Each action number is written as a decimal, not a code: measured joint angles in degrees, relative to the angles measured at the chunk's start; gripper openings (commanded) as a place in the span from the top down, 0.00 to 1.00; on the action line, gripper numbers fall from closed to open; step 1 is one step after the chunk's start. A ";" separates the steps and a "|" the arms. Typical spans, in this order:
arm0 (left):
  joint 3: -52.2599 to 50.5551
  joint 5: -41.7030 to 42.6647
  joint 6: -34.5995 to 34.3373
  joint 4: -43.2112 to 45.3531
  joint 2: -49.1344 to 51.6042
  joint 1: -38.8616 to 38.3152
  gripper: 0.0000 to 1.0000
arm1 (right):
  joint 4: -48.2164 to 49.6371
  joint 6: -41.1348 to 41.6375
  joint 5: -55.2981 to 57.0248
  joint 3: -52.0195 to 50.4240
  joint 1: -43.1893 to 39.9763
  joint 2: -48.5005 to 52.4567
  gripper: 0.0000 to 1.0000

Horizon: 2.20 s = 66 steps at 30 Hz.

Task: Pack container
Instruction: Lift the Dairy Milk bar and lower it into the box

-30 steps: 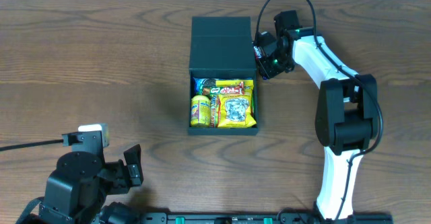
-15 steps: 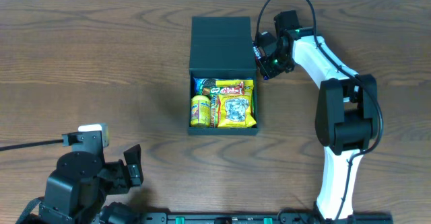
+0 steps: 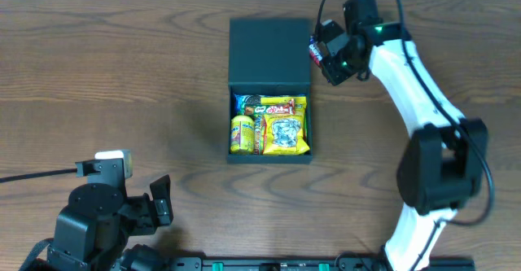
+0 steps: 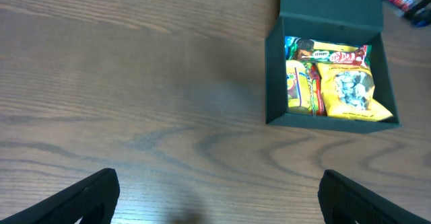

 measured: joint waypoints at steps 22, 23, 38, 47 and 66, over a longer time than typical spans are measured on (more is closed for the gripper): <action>0.00 0.66 0.00 0.02 0.00 0.00 0.05 | -1.01 0.61 9.79 0.35 4.55 -6.47 0.90; 0.00 0.66 0.00 0.04 0.00 0.00 0.04 | -1.05 0.52 9.51 0.35 4.39 -6.47 0.90; 0.00 0.85 0.00 0.02 0.00 0.00 0.05 | -5.25 -25.88 -14.58 0.35 10.56 -6.47 0.73; 0.00 0.87 0.00 0.07 0.00 0.00 0.05 | -3.08 -30.12 -17.38 0.35 10.58 -5.46 0.41; 0.00 1.03 0.00 -0.02 0.00 0.00 0.05 | -1.90 -11.72 -11.17 0.39 10.58 0.50 0.37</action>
